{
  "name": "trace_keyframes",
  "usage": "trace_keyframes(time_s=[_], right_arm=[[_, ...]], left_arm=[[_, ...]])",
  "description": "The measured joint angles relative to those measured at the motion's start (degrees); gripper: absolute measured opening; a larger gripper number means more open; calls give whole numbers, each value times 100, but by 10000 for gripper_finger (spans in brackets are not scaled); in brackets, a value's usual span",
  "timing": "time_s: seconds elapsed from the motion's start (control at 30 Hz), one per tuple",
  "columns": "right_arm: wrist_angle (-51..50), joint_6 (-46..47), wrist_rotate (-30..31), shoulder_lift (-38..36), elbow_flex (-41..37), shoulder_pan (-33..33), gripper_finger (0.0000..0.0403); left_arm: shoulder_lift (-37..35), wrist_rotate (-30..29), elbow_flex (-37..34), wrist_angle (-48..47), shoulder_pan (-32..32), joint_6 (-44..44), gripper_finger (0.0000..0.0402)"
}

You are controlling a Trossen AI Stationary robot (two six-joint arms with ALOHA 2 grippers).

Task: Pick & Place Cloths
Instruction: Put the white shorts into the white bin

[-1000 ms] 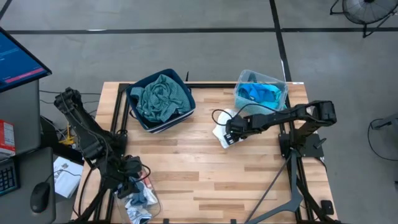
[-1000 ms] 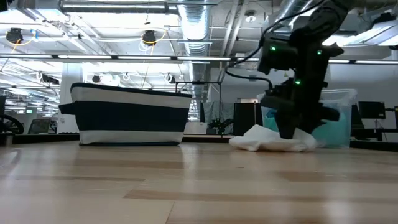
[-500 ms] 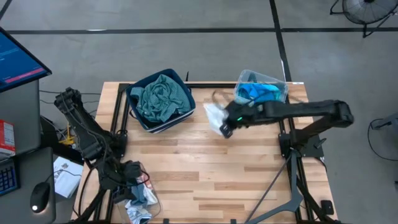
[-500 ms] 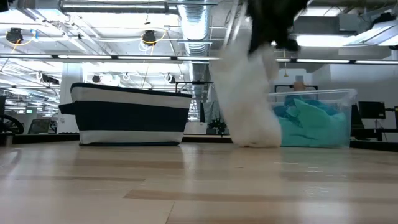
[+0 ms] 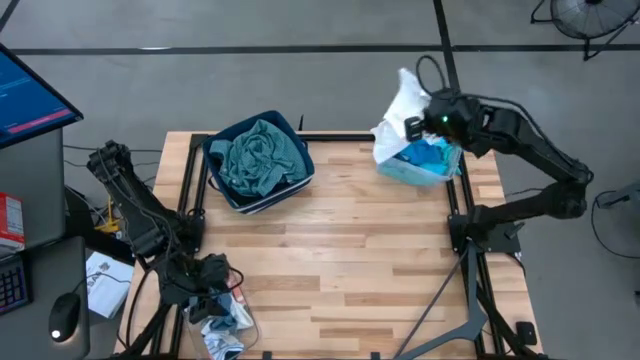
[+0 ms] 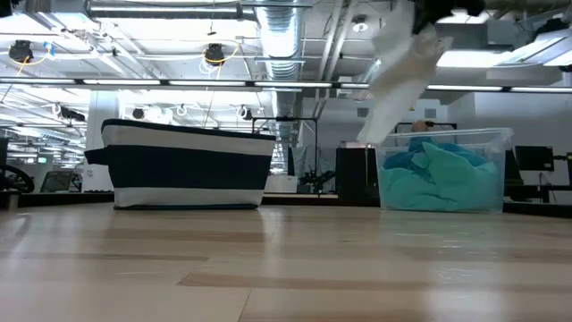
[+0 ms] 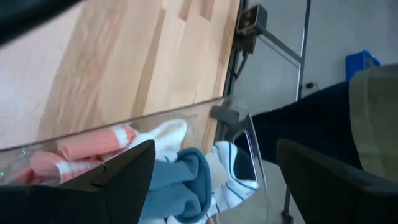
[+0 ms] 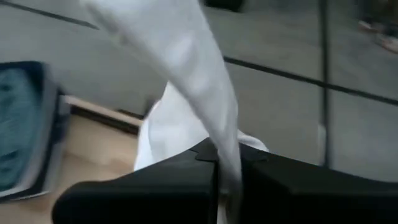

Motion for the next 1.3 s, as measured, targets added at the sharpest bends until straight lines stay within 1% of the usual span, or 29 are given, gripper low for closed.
trace_keyframes(time_s=[0.07, 0.13, 0.27, 0.37, 0.5, 0.6, 0.67, 0.8, 0.93, 1.0, 1.07, 1.13, 1.3], right_arm=[[-328, 75, 57, -16, 0, -299, 1], [-744, 193, 258, 51, 0, -542, 1], [-1446, 298, 456, 324, -11, -844, 0], [-1882, 333, 496, 565, -11, -973, 0], [-2342, 403, 494, 1066, -13, -1049, 0], [-2416, 370, 413, 1495, -13, -1063, 0], [-2171, 28, 105, 1751, -13, -1036, 0], [-1360, -1062, -1094, 2066, -13, -1136, 0], [-1118, -1601, -1637, 2247, -64, -1350, 0], [-872, -1847, -1916, 2226, -327, -1509, 0], [-522, -2091, -2436, 2135, -753, -1757, 0], [-119, -2235, -2804, 2017, -1219, -2015, 0], [707, -2285, -3126, 1960, -2216, -2543, 0]], left_arm=[[0, -124, 0, 9, 0, -3, 319], [-2, -282, 0, 10, 0, 10, 319], [-2, -568, 0, 12, 2, 16, 319], [0, -699, 0, 10, 0, 47, 319], [-2, -924, 0, 4, 0, 53, 319], [-2, -1005, 0, 9, 0, 57, 319], [-2, -1016, 0, 11, 0, 57, 319], [-1, -1016, 0, 24, 0, 55, 319], [-2, -1036, 0, 39, 0, 55, 319], [-2, -1105, 0, 39, 0, 55, 319], [-1, -1174, 0, 34, 0, 56, 319], [-2, -1233, 0, 36, 1, 55, 319], [0, -1430, 0, 34, 2, 56, 319]])
